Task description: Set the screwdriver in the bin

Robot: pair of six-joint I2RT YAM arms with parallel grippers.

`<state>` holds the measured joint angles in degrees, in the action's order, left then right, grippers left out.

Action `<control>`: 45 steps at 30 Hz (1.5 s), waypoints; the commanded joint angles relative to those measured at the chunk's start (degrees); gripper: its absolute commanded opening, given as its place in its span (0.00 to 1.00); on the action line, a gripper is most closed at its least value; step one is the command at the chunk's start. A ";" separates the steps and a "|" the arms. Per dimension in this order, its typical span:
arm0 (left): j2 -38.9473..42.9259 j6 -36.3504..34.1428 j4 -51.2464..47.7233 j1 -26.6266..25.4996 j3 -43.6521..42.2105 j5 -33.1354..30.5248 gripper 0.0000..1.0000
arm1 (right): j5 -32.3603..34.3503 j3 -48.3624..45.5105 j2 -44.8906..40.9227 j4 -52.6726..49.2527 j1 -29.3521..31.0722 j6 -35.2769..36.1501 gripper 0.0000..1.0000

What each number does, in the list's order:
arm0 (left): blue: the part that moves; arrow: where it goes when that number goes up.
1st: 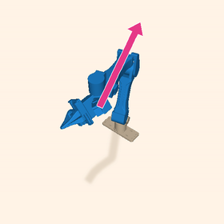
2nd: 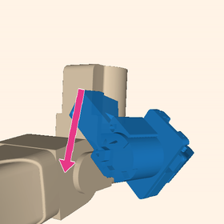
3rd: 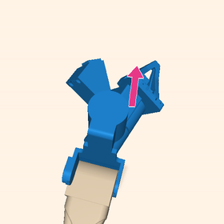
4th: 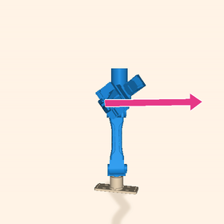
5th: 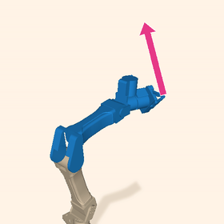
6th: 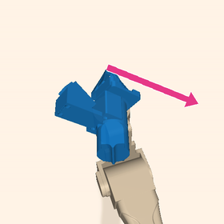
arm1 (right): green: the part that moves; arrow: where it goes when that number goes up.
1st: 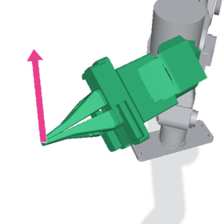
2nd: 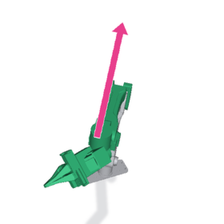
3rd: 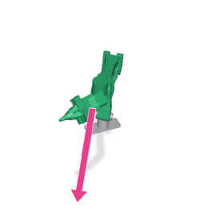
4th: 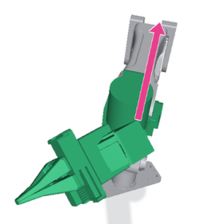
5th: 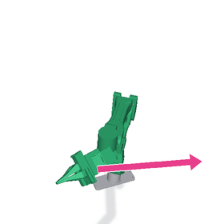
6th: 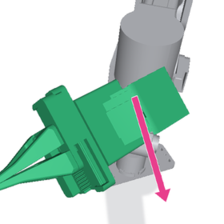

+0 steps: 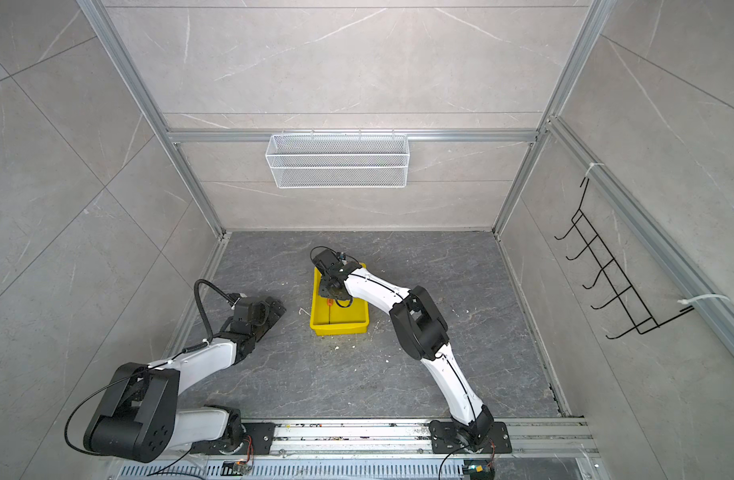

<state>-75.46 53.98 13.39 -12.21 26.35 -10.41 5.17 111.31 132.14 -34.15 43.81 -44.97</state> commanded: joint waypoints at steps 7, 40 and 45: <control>0.14 -1.31 0.57 0.25 1.51 -1.49 0.96 | 14.38 -17.83 -25.84 -1.44 0.08 5.24 0.41; -1.36 -3.79 -1.06 0.22 3.80 1.85 0.96 | 38.23 -70.57 -56.45 38.94 -24.75 36.11 0.54; -2.56 -3.98 -1.06 0.23 3.72 1.87 0.96 | 30.37 -74.40 -52.14 48.58 -32.20 35.29 0.54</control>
<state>-78.26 51.81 11.99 -12.21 28.60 -8.54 41.41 38.96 77.54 5.21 13.61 -11.14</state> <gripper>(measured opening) 0.962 0.536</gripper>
